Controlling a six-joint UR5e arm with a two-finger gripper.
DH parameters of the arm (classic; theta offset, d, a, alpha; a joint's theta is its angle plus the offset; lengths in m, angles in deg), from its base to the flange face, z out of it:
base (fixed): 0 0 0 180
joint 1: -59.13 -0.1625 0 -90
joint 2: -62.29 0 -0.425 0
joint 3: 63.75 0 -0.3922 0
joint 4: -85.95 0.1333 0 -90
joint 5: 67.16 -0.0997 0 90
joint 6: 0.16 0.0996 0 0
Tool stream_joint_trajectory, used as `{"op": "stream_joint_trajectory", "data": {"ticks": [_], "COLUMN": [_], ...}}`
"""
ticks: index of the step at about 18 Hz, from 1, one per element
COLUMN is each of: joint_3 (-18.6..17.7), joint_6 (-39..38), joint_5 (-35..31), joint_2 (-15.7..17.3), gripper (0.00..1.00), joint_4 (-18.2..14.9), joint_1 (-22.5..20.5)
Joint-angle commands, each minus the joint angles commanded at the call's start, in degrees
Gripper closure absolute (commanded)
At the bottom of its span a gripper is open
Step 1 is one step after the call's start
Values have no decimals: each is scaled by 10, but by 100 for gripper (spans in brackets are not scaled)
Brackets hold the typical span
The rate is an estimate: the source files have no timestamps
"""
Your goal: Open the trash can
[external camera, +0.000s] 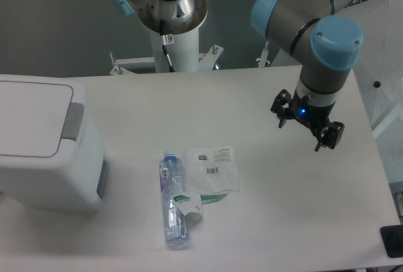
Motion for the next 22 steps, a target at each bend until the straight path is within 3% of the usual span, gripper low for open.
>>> {"op": "stream_joint_trajectory", "data": {"ticks": [9,15,20,22], "joint_3": [5,6,10,7], "joint_6": [0,-25,-200,-244], "joint_5": [-4,49,93,132], "joint_2": [1,4,9,34], "gripper": [0,0,0,0], "joint_4": [1,1,24,20], "joint_1": [0,-27,-5,-1]}}
